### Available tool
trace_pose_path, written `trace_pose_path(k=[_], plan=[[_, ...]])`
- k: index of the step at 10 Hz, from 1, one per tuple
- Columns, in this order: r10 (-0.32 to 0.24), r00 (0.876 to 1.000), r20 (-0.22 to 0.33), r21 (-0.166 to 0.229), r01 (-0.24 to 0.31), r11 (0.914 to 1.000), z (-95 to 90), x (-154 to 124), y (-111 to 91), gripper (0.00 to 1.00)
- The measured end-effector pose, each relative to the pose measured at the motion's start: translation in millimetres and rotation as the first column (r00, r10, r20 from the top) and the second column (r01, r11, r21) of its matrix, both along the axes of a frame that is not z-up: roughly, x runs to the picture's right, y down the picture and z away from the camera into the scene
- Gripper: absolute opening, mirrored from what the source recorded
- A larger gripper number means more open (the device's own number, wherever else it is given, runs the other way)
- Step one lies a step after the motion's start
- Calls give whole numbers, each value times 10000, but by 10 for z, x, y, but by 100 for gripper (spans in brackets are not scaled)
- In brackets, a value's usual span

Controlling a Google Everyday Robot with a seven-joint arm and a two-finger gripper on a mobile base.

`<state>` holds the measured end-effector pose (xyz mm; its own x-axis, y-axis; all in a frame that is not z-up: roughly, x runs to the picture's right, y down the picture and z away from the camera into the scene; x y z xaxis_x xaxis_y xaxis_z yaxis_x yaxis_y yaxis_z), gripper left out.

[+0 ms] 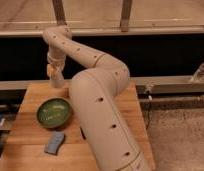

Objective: Place the ceramic cup over the eraser

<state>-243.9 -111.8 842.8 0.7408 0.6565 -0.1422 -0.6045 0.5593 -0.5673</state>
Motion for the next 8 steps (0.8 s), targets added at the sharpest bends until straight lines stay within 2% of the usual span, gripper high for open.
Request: trace_pose_path(k=[1,3,5,8], plan=[[169,9993,-345,167,-163,9997,-63,203,-81,0],[363,9966,-740,374,-336,9987,-172,387,-151,0],[722,9885,-1326,630,-643,9959,-337,733,-221,0],[1234,9727,-1965,981,-1057,9895,-617,1082,-230,0]])
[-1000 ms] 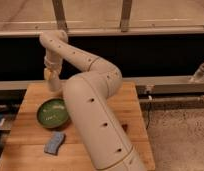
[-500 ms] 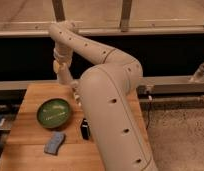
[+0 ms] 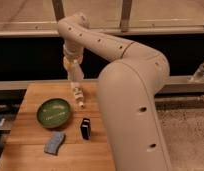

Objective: Place the ceramic cup over the eraser

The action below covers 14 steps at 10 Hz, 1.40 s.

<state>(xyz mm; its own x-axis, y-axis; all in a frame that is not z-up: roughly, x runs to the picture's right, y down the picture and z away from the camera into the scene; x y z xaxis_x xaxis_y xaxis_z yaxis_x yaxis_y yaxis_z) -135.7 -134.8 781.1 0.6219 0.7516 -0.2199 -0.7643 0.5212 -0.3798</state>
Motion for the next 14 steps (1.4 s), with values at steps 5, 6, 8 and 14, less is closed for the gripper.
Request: trace_pose_path(k=[5,6,8,14], plan=[[324,9941,-1035,-140,-340,9993,-427,384,340,0],[401,9916,-1233,-199,-429,9989,-529,465,446,0],[535,9884,-1420,-219,-571,9981,-723,518,638,0],[1385,9743,-1777,-189,-1440,9894,-1197,740,1185,0]])
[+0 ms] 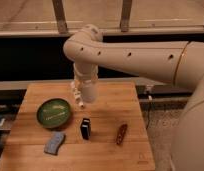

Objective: Place the ceramic cup over the eraser

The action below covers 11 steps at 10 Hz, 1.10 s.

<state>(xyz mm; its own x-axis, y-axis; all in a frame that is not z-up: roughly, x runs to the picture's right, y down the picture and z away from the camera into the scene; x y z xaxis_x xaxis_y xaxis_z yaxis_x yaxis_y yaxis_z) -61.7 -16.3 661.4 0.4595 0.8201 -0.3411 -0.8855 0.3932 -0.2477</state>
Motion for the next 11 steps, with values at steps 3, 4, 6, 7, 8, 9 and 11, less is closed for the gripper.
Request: trace_pose_path(k=[3,4,6,7,8,9,11], plan=[[273,9996,75,-98,-273,9996,-106,-104,217,0],[283,9996,69,-98,-282,9996,-105,-102,217,0],[283,9996,70,-98,-283,9996,-106,-102,217,0],[290,9996,64,-97,-289,9995,-105,-97,216,0],[286,9996,70,-97,-285,9995,-105,-101,216,0],[287,9996,69,-96,-287,9995,-106,-101,215,0],[290,9996,66,-97,-289,9995,-104,-99,215,0]])
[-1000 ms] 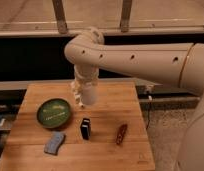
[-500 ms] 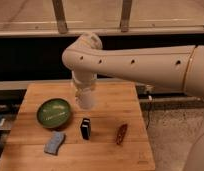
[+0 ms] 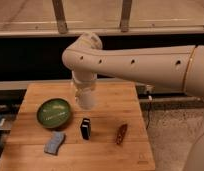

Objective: Place the ceramic cup over the eraser

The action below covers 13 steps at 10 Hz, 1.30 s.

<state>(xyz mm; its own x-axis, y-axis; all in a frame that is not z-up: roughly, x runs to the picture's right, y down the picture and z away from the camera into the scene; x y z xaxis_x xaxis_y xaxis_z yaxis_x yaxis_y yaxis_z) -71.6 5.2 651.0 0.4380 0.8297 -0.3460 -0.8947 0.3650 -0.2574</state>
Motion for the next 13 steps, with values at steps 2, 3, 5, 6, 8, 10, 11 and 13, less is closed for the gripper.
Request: trace_pose_path(k=[2,3,5,6,8,10,11,13], plan=[[-34,10000,-41,-7,34,10000,-2,4,4,0],[-80,9998,-167,1,80,10000,-25,17,18,0],[-43,9990,-438,-40,41,10000,-160,155,170,0],[12,9986,-521,-77,-16,10000,-217,240,250,0],[202,9975,-680,-136,-211,9997,-382,442,473,0],[263,9975,-652,-149,-274,9995,-468,444,601,0],[248,9979,-594,-172,-259,9995,-499,408,674,0],[210,9986,-481,-167,-219,9996,-523,354,723,0]])
